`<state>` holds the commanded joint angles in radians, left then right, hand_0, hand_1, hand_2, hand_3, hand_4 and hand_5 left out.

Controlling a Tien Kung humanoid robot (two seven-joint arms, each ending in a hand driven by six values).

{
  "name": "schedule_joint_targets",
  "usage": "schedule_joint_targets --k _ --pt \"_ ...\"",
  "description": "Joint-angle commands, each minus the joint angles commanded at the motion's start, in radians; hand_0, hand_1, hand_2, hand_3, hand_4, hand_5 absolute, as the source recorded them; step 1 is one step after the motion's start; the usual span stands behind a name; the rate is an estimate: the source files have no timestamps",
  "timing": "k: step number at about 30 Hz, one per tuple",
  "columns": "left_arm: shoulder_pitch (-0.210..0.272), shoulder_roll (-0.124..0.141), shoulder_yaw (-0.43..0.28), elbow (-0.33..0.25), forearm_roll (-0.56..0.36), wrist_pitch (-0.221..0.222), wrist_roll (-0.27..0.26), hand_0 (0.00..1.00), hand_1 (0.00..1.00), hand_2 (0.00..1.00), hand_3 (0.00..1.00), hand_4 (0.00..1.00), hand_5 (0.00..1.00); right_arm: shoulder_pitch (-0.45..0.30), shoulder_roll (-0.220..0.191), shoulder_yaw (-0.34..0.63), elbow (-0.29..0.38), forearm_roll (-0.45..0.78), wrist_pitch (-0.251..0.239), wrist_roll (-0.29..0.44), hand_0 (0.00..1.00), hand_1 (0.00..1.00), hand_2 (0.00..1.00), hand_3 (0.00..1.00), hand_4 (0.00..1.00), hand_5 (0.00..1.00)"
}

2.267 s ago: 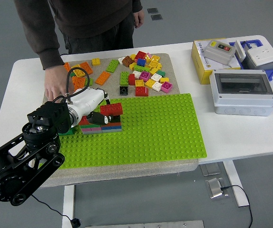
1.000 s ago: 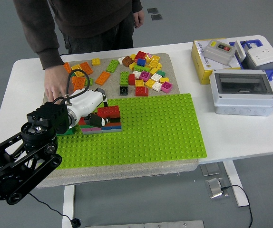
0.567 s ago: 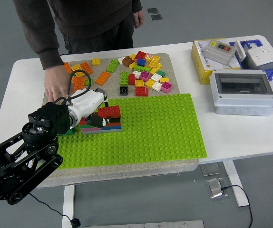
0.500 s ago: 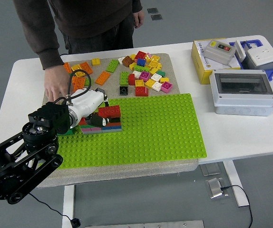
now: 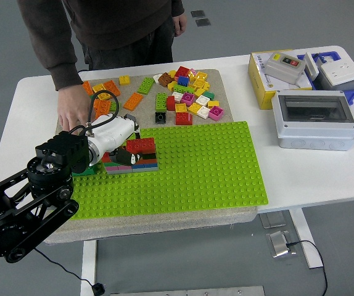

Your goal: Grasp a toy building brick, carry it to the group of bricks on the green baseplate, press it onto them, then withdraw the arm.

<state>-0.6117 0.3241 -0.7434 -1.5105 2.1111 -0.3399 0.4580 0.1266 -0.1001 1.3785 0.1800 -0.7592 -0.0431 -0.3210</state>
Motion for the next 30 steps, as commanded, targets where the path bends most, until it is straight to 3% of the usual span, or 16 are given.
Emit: schedule_joint_targets --k 7,30 --pt "-0.003 0.005 0.006 0.001 -0.002 0.004 -0.010 0.953 0.907 0.873 0.581 0.625 0.311 0.001 0.000 -0.001 0.000 0.001 0.000 0.000 0.632 0.599 0.689 0.777 0.646 0.998" --pt "0.000 -0.019 -0.007 0.037 0.013 0.008 -0.012 0.954 0.910 0.879 0.580 0.614 0.288 0.007 0.000 -0.006 0.000 0.011 0.000 0.007 0.633 0.598 0.690 0.778 0.648 0.998"
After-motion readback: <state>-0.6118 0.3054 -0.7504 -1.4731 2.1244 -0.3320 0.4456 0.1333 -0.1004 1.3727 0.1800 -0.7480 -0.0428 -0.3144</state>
